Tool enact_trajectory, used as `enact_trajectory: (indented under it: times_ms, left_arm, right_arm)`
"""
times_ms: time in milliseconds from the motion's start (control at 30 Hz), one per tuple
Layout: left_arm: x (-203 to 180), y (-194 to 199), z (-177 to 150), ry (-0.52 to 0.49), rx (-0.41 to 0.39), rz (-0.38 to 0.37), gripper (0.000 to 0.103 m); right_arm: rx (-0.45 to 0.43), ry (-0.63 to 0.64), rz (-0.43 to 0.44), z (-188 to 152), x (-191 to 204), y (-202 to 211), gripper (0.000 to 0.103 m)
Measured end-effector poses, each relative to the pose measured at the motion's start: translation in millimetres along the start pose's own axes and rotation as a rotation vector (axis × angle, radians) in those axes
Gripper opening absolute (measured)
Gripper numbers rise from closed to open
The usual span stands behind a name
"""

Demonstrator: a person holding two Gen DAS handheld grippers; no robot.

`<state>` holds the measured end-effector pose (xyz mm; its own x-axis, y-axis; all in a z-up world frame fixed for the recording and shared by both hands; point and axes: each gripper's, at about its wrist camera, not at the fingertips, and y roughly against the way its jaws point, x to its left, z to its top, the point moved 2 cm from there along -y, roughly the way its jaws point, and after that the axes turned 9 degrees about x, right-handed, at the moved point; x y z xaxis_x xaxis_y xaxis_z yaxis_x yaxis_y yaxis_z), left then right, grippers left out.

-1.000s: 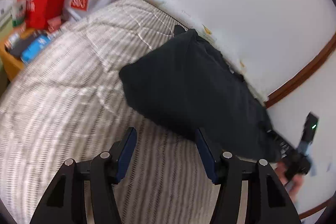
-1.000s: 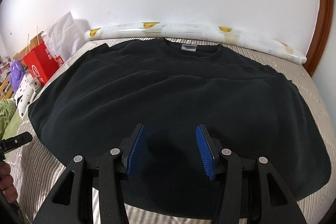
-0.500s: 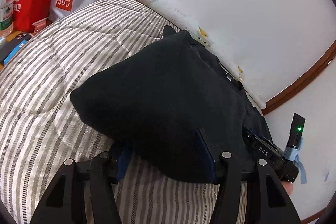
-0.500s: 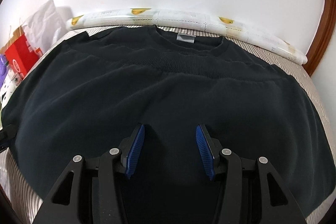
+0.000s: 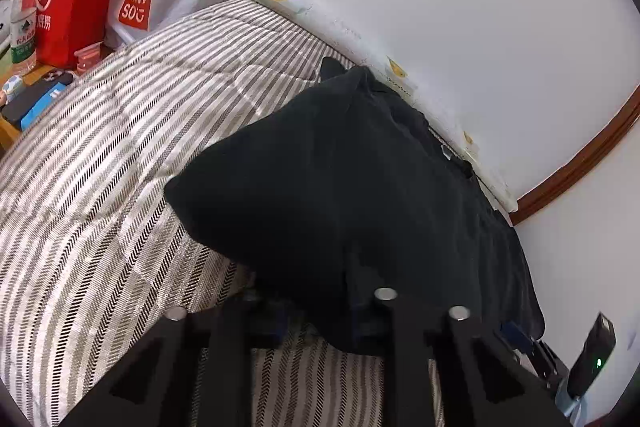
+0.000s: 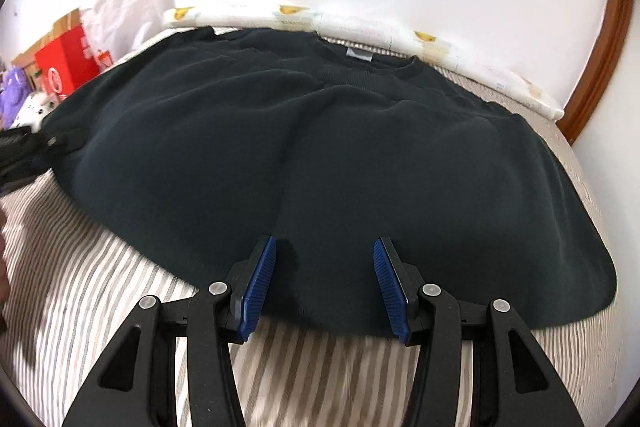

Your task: Fold small clothes

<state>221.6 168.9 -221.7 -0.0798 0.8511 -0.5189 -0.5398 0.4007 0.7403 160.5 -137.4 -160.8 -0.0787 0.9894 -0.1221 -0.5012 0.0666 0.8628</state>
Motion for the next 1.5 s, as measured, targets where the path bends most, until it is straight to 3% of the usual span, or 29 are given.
enact_trajectory:
  times_ms: [233,533,667,867,1000,1167,1300,1500]
  left_arm:
    - [-49,23,3,-0.125,-0.083,0.100,0.014]
    - [-152,37,7,-0.327,-0.123,0.058,0.012]
    - [-210,22,-6,-0.452,-0.095,0.021,0.012]
    - [-269,-33,-42,-0.569,0.027,-0.045,0.012]
    - [-276,-75,-66,-0.604,0.109,-0.011,0.012]
    - [-275,-80,-82,-0.616,0.121,-0.008,0.017]
    - [-260,-62,-83,-0.622,0.163,-0.147,0.040]
    - [-216,-18,-77,-0.609,0.086,-0.139,0.059]
  right_arm:
    - [-0.010,0.013,0.069,-23,-10,29,0.050]
    - [-0.055,-0.097,0.010,-48,-84,54,0.050]
    - [-0.071,-0.181,0.014,-59,-123,63,0.050]
    - [-0.091,-0.275,0.009,-75,-159,78,0.050]
    - [-0.109,-0.309,0.000,-85,-173,89,0.050]
    - [-0.107,-0.314,0.034,-90,-172,89,0.050]
    - [-0.125,-0.282,0.074,-76,-160,87,0.050]
    - [-0.170,-0.231,0.150,-46,-132,78,0.053]
